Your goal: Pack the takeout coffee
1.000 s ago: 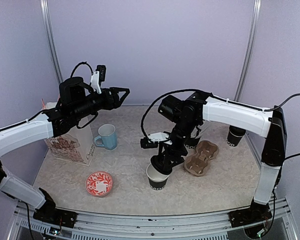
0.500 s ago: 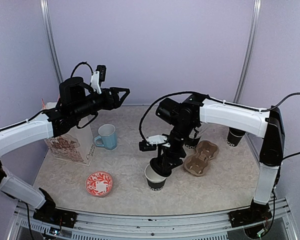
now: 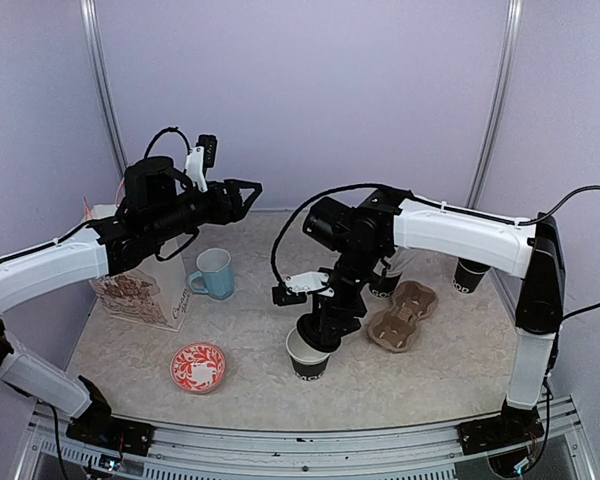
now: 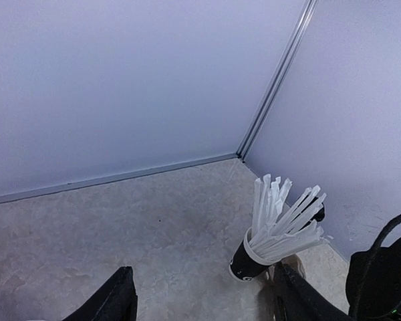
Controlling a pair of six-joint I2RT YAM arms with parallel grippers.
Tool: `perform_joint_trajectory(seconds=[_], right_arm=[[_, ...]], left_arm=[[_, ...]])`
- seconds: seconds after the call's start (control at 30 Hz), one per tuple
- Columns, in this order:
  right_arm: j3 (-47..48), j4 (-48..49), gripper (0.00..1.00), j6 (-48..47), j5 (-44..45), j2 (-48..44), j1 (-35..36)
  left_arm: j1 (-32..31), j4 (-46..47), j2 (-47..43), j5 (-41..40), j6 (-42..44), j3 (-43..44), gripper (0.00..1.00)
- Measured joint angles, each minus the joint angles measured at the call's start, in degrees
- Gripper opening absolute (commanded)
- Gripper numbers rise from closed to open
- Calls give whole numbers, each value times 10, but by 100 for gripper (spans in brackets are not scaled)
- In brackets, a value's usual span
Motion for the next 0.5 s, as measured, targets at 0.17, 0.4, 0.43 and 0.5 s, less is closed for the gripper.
perform_joint_trajectory(seconds=[0.17,0.4,0.43,0.5], right_arm=[[1,0,66,2,18,0,9],[2,-1,66,0,43,0,12],[2,-1,66,-2,46,0,13],[7,-5,66,-7,48,0,15]], left_arm=[[-24,-87,16,-52,-15,31,62],[-41,-220,-16,-100,-66,-1,48],[-45,-236,-29,-100,-73,-13,46],[-53,-257,-54,-99,-87,-37,38]])
